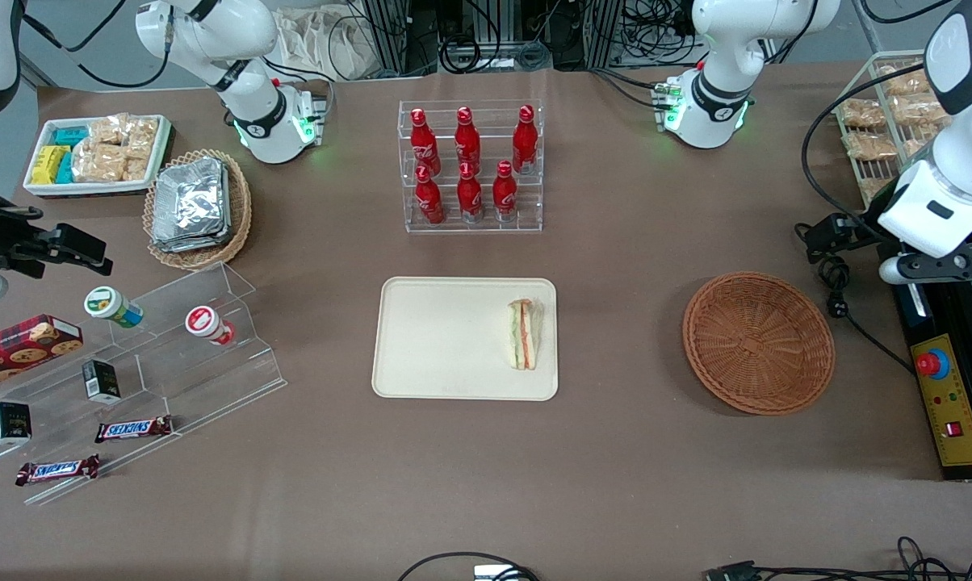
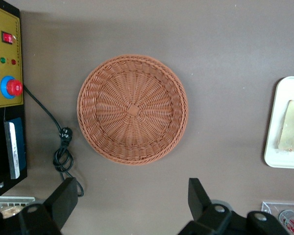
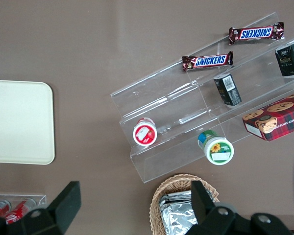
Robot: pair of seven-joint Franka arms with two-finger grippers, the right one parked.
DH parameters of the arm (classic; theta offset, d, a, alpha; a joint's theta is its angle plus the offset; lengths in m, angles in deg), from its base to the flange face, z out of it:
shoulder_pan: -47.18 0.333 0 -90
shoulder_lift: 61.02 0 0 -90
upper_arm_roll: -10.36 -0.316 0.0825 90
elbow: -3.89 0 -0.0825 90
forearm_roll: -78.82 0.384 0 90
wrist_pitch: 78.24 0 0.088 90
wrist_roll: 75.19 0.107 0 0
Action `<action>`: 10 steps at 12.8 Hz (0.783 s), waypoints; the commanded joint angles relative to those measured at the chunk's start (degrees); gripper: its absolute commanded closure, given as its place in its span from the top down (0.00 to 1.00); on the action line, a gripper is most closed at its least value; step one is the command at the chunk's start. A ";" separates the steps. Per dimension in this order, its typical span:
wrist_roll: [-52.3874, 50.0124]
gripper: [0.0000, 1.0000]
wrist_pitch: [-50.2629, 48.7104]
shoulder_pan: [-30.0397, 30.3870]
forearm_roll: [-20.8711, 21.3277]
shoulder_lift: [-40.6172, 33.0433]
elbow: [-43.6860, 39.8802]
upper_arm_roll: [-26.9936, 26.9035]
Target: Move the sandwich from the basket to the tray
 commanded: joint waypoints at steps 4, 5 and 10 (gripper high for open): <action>0.77 1.00 0.40 0.11 -0.19 -1.15 1.25 -0.04; 0.69 1.00 0.40 0.11 -0.19 -1.23 1.34 -0.04; 0.42 1.00 -0.04 -0.15 -0.28 -0.53 1.16 -0.04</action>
